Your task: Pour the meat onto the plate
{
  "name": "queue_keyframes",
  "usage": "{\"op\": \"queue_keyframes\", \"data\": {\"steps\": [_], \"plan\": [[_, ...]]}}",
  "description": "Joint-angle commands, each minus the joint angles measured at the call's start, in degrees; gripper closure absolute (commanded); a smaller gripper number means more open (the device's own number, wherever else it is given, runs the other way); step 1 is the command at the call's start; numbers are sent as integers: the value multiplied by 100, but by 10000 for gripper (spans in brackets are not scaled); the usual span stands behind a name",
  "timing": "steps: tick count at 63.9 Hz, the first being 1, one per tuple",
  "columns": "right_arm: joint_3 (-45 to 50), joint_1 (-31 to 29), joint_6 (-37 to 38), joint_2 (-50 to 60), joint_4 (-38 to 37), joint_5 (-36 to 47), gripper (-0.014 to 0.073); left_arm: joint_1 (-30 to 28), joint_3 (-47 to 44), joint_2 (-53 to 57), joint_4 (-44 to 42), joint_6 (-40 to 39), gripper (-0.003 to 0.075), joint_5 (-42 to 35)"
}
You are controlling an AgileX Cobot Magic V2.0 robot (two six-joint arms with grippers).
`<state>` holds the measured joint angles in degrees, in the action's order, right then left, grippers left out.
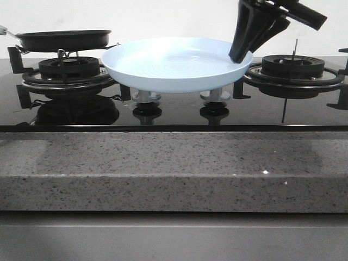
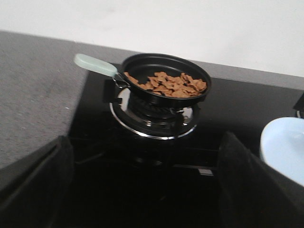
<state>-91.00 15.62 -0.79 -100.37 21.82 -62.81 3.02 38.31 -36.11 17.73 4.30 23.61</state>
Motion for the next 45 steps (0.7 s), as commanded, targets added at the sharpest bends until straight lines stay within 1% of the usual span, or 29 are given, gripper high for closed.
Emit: {"op": "queue_keyframes", "data": {"steps": [1, 7, 14, 21, 27, 32, 37, 40, 45], "plan": [[-129, -5, -65, 320, 222, 168, 652, -15, 631, -589, 395, -56, 114, -332], [-129, -5, -65, 320, 222, 168, 652, -40, 1138, -1274, 433, -56, 114, -293], [-129, -5, -65, 320, 222, 168, 652, -219, 1674, -1969, 619, -56, 114, -196], [-129, -5, -65, 320, 222, 168, 652, -583, 2159, -2572, 956, -56, 114, 139], [-129, -5, -65, 320, 222, 168, 652, -1037, 2513, -3048, 1375, 49, 114, 514], [-129, -5, -65, 320, 222, 168, 652, -1452, 2764, -3406, 2039, 478, 114, 886], [-129, -5, -65, 320, 222, 168, 652, -1857, 2966, -3847, 3077, 1360, 114, 1402], [-129, -5, -65, 320, 222, 168, 652, -2082, 3076, -4080, 3742, 1671, 114, 1650], [-129, -5, -65, 320, 222, 168, 652, -2354, 3215, -4514, 4515, 2152, 114, 1965]]}}
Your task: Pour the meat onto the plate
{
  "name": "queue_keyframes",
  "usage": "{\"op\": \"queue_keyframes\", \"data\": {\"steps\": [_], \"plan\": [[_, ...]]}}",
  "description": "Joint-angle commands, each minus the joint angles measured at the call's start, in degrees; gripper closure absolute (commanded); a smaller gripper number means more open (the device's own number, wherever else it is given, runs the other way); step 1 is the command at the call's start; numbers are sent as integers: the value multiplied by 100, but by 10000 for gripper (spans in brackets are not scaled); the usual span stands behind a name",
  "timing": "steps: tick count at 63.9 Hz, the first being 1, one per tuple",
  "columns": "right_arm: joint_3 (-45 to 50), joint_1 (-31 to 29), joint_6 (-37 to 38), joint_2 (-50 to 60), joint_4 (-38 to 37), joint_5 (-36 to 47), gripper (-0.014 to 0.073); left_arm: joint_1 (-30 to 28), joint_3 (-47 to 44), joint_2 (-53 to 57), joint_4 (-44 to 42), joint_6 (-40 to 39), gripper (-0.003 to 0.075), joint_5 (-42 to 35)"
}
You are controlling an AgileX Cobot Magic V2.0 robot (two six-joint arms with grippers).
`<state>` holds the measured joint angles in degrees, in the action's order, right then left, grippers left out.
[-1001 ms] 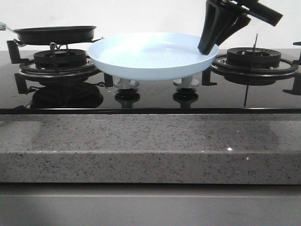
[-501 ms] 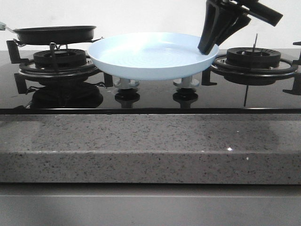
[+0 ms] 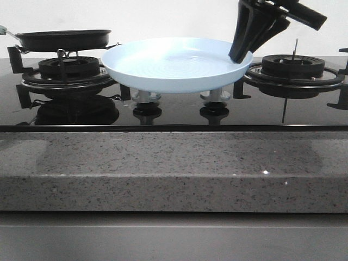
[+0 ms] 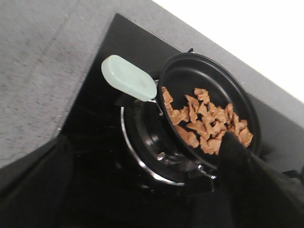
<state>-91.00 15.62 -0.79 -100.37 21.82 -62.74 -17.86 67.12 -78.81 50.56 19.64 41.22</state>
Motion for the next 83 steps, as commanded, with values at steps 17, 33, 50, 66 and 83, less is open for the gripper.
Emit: {"op": "queue_keyframes", "data": {"steps": [17, 33, 50, 66, 83], "plan": [[-129, -5, -65, 320, 222, 161, 652, -428, 1087, -1447, 1930, 776, 114, 994], [-129, -5, -65, 320, 222, 167, 652, -414, 1416, -1968, 2415, 923, 114, 1143], [-129, -5, -65, 320, 222, 161, 652, -283, 1423, -2350, 2782, 1044, 170, 1115], [-129, -5, -65, 320, 222, 162, 652, -220, 1518, -2464, 2969, 1160, 267, 1104], [-129, -5, -65, 320, 222, 162, 652, -220, 1589, -2464, 2994, 1165, 419, 1091]]}}
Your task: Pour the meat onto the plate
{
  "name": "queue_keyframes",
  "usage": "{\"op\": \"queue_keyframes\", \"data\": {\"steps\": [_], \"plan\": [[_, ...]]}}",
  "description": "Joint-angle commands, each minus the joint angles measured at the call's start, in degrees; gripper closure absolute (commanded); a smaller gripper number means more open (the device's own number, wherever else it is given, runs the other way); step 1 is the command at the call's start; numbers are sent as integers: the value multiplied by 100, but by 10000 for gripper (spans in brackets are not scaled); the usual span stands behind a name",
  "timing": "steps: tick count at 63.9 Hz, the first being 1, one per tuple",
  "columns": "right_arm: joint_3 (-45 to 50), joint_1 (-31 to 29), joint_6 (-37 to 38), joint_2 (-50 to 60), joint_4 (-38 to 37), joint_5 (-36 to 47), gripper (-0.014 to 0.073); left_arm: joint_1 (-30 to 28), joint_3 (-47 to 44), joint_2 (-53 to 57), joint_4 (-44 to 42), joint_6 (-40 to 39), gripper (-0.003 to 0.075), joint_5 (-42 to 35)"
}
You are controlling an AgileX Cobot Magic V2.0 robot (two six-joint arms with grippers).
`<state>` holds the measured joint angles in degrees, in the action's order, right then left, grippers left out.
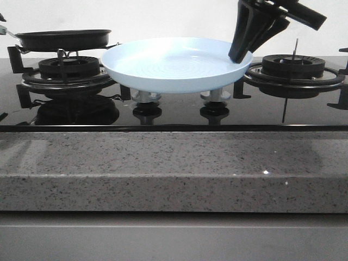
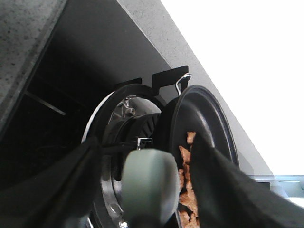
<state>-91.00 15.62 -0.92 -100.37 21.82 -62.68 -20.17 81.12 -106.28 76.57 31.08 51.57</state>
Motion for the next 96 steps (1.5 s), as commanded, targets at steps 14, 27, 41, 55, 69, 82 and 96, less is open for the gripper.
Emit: {"op": "queue_keyframes", "data": {"steps": [14, 27, 41, 55, 69, 82, 96], "plan": [[-129, -5, -53, 320, 222, 156, 652, 12, 189, 283, 403, 21, 643, 78], [-129, -5, -53, 320, 222, 156, 652, 12, 189, 283, 444, 21, 741, 221], [-129, -5, -53, 320, 222, 156, 652, -1, 189, 338, 1005, 187, 741, 849], [-129, -5, -53, 320, 222, 156, 652, -1, 189, 635, 1301, 298, 741, 976], [-129, -5, -53, 320, 222, 156, 652, 45, 189, 1033, 1399, 322, 741, 1256], [-129, -5, -53, 320, 222, 156, 652, 464, 189, 1430, 1302, 486, 741, 1289], [-129, -5, -53, 320, 222, 156, 652, 1280, 189, 1839, 839, 775, 741, 568]]}}
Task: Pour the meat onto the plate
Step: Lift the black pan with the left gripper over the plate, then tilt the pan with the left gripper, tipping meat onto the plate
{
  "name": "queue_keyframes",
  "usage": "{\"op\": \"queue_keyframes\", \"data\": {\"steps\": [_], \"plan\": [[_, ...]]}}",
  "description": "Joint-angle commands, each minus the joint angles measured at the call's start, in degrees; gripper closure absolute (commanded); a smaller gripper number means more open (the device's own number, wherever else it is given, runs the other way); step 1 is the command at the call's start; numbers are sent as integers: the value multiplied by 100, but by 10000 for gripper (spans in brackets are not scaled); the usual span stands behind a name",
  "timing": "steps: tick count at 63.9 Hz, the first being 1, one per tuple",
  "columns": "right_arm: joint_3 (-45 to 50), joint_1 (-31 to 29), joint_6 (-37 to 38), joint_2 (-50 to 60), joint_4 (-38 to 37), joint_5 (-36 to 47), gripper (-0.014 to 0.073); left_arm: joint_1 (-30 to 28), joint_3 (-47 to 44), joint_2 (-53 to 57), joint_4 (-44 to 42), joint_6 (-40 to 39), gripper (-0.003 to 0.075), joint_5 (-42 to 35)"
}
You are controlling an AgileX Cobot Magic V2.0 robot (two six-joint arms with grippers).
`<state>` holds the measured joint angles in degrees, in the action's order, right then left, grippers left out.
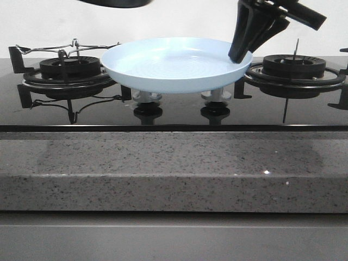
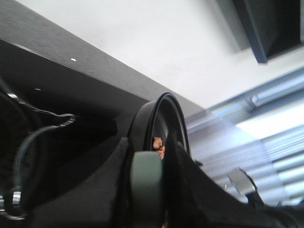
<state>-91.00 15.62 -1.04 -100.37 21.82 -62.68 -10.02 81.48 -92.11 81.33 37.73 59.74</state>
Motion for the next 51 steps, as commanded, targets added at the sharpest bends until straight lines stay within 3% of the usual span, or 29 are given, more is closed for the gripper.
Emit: {"op": "queue_keyframes", "data": {"steps": [1, 29, 51], "plan": [[-129, -5, -40, 320, 222, 156, 652, 336, 153, 455, 310, 118, 741, -302], [-129, -5, -40, 320, 222, 161, 652, 1560, 153, 1200, -1116, 723, 741, -1503], [-129, -5, -40, 320, 222, 161, 652, 2982, 153, 1726, -3292, 713, 741, -2775]]}}
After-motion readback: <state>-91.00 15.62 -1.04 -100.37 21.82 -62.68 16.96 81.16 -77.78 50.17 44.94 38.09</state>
